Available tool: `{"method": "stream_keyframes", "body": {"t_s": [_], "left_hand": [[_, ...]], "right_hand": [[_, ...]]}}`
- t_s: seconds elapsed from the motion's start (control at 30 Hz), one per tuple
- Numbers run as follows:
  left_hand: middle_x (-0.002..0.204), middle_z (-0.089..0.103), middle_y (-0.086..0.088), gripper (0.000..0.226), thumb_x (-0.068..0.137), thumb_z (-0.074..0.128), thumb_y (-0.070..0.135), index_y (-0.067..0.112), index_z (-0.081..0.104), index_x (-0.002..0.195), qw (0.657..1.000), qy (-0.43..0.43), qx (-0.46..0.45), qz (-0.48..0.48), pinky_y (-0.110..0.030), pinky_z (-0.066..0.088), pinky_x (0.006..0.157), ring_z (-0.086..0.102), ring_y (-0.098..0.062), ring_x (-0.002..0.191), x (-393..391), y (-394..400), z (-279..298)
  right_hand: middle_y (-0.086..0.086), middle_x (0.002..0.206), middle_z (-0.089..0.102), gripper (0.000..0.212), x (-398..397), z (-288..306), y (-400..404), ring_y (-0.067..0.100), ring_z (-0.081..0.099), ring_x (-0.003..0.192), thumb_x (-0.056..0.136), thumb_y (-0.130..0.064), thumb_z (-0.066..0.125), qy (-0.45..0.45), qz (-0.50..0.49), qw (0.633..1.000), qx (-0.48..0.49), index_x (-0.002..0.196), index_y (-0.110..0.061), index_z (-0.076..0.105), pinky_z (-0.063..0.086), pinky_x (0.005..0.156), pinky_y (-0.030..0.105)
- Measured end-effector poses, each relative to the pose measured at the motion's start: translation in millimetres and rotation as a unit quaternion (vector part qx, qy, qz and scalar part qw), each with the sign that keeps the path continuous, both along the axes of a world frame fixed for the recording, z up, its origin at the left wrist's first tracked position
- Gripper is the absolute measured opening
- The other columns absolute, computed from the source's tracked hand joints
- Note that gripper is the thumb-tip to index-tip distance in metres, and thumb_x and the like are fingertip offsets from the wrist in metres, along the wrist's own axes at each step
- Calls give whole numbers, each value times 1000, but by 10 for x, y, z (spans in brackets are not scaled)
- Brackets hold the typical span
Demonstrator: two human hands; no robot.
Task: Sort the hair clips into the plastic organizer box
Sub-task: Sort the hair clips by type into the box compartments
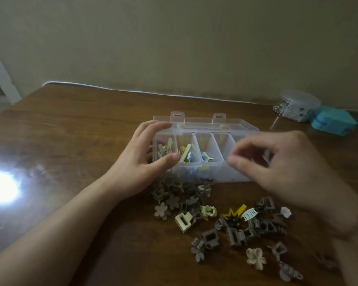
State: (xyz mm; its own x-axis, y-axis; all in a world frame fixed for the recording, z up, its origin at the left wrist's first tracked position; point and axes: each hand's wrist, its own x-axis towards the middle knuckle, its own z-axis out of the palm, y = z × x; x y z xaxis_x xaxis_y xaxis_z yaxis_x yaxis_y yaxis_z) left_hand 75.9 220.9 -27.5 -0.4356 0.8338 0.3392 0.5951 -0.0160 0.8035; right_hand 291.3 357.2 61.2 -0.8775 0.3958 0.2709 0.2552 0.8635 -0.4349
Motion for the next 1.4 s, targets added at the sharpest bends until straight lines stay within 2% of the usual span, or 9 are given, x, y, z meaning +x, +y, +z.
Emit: {"method": "stream_keyframes", "body": {"t_s": [0.03,0.13,0.27,0.53,0.63,0.83,1.07,1.27,1.4], "left_hand": [[143,36,21,74,76,58,67,37,42,142,1000,-1,-1,1,-29,42,105,41,4,132,2,-1,0],[143,35,22,73,76,57,67,38,43,141,1000,-6,-4,2,-30,43,105,41,3,132,12,-7,3],[144,36,20,70,76,58,65,39,44,139,1000,-9,-3,3,-37,45,106,44,-2,132,21,-8,11],[144,35,22,70,76,58,65,40,44,140,1000,-13,-5,0,-46,46,107,44,-5,133,28,-19,21],[144,35,23,69,76,58,64,41,44,140,1000,-14,-3,-2,-41,47,105,46,1,130,18,-21,15],[144,35,21,70,76,58,65,40,44,140,1000,-8,-2,0,-28,44,103,45,8,126,13,-15,4],[144,35,21,70,76,58,65,39,43,140,1000,-12,-5,-3,-30,44,104,43,2,131,8,-10,4],[144,35,20,70,76,57,65,39,43,139,1000,-14,-4,-3,-28,43,103,42,1,132,17,-4,8],[144,35,21,70,75,57,65,39,44,139,1000,-14,-4,-2,-27,42,102,41,4,131,14,-4,5]], "right_hand": [[-16,69,65,11,78,64,-31,1,61,70,79,-46,62,-70,2,997,12,81,-37,68,45,52,15],[-22,97,64,22,157,77,-105,-4,58,86,89,-50,55,-252,-2,961,114,109,-47,60,51,76,23],[-14,108,61,25,95,-53,-225,10,59,98,92,-41,50,-320,-6,937,142,116,-40,54,53,82,33],[-12,100,56,17,17,-162,-262,14,57,92,91,-26,52,-339,30,929,145,105,-36,52,52,78,36],[-17,96,55,21,8,-116,-207,3,53,90,92,-28,58,-332,34,940,72,108,-42,53,52,80,29],[-17,97,55,27,44,-90,-76,1,54,88,93,-26,61,-339,20,940,23,111,-44,55,53,81,29],[-18,93,56,24,20,-93,-54,-1,54,84,94,-29,56,-338,7,938,70,115,-40,58,53,75,24],[-11,99,58,18,-8,-177,-107,11,57,93,93,-35,53,-338,-29,931,137,109,-34,60,54,80,33],[-11,94,57,9,-24,-197,-113,10,55,89,94,-37,53,-332,-24,933,136,97,-32,59,52,76,30]]}}
